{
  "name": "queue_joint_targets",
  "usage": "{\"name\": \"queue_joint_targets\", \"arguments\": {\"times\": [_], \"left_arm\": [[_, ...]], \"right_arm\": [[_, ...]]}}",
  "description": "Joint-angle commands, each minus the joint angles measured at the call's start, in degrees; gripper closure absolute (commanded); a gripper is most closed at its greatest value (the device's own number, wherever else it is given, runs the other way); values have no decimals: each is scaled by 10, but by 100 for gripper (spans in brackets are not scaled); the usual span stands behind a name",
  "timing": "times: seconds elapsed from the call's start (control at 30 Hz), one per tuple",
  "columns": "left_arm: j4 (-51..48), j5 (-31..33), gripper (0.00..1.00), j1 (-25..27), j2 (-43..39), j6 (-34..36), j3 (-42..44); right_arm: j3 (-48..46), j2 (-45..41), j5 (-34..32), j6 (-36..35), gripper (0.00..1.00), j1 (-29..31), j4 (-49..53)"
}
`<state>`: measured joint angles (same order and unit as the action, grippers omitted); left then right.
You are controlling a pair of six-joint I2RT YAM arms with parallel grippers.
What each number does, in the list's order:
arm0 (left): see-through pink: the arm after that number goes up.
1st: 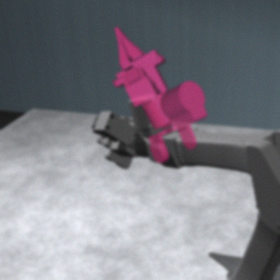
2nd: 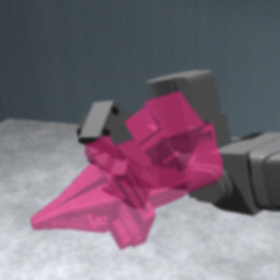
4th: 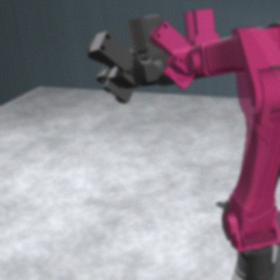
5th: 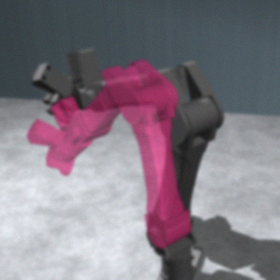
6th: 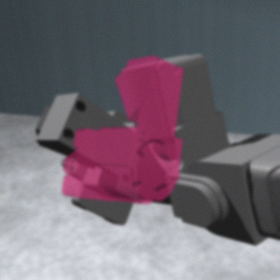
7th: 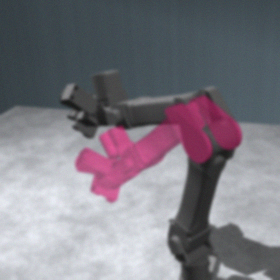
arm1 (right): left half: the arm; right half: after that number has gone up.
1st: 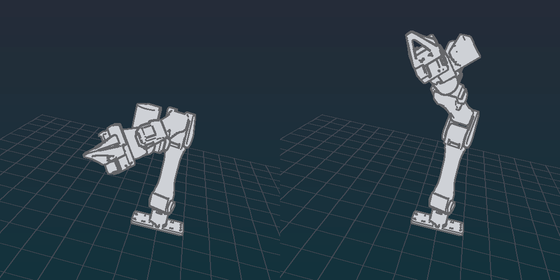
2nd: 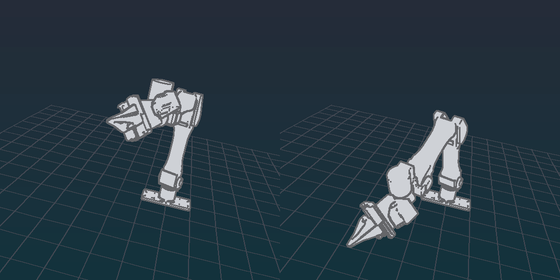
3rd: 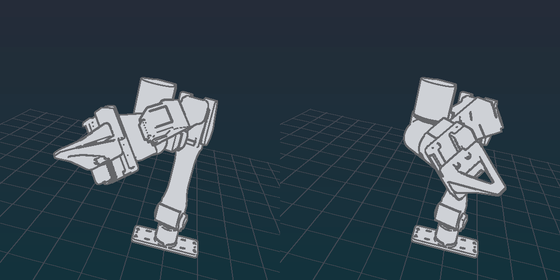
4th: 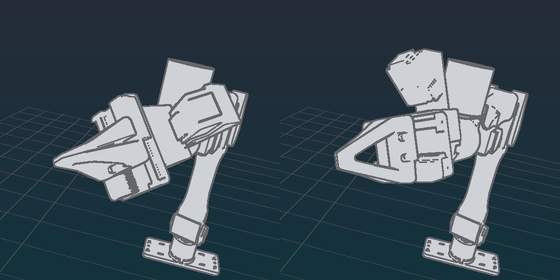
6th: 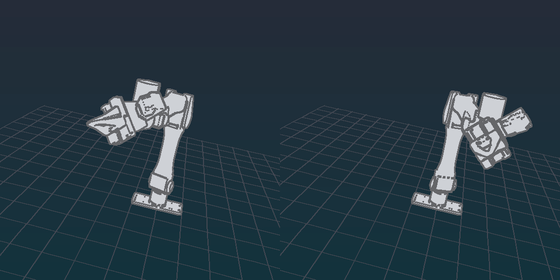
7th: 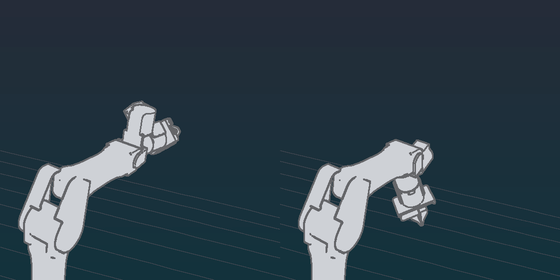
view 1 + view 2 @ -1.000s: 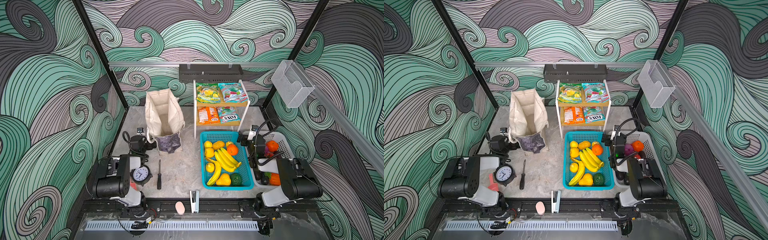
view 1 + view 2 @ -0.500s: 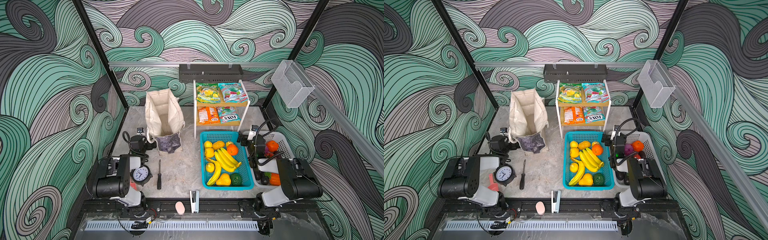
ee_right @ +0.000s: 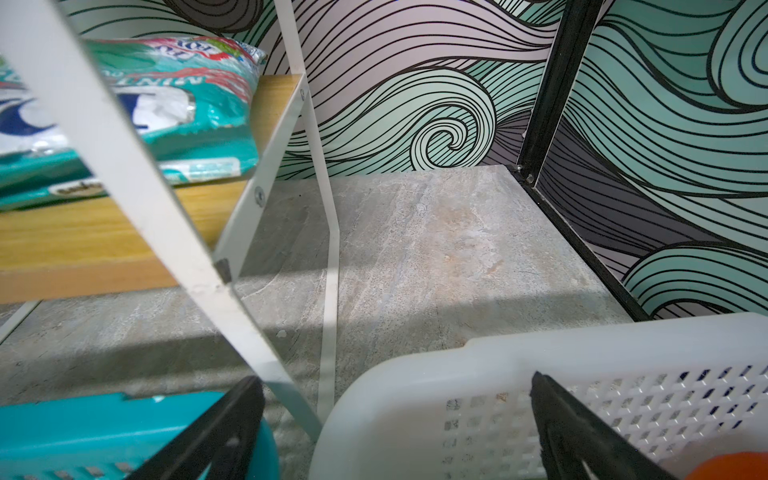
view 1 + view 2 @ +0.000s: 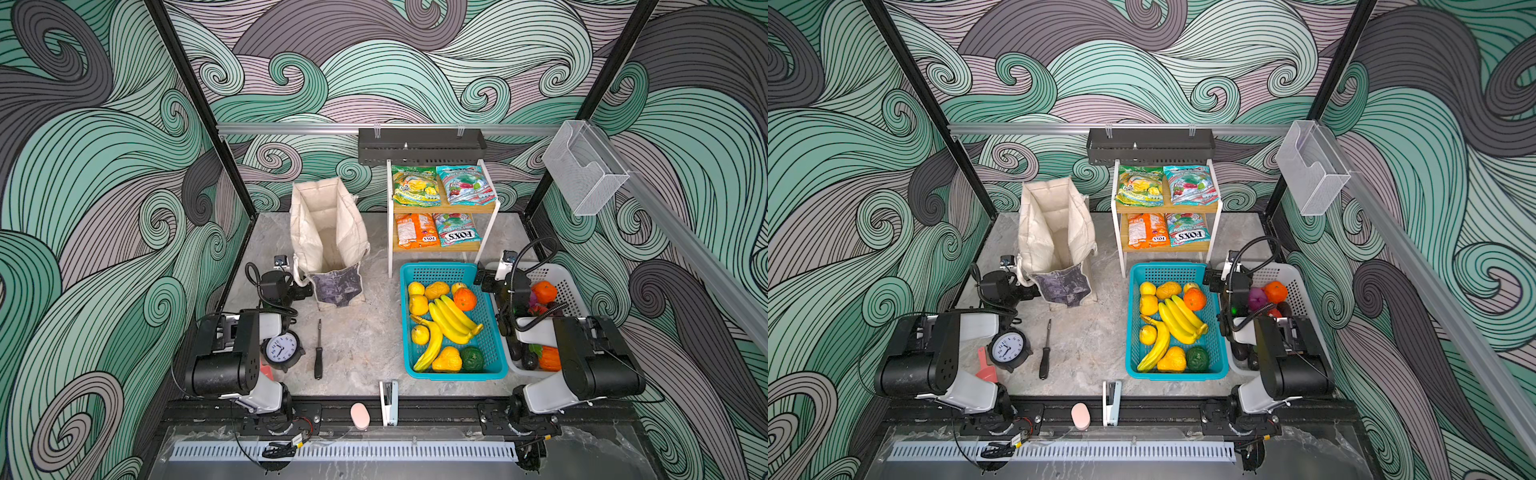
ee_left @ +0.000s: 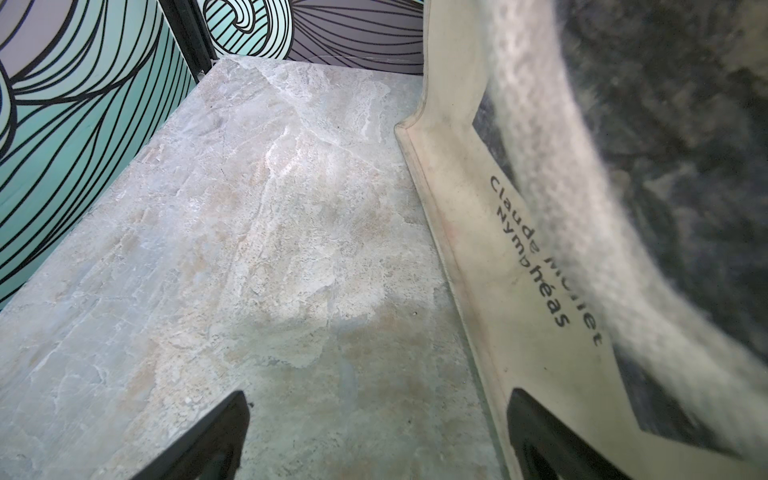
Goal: Place the food into the grocery bag and tie it
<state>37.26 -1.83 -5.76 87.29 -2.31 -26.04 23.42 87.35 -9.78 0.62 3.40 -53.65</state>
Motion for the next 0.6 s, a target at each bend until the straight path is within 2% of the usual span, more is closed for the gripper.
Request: {"name": "queue_joint_targets", "arguments": {"times": [0.0,0.2,0.37,0.57], "left_arm": [[3,-7,2,3,3,4,-13],[5,-3,1,3,-2,2,-10],[3,76,1,2,-53,-41,14],[-50,92,1,2,-124,-51,15]], "right_arm": [[-10,8,-7,-10,0,-4,36],[-19,-3,-9,-7,0,-4,25],[-10,-69,-18,-6,0,-4,100],[-16,-144,-16,4,0,-4,156]]}}
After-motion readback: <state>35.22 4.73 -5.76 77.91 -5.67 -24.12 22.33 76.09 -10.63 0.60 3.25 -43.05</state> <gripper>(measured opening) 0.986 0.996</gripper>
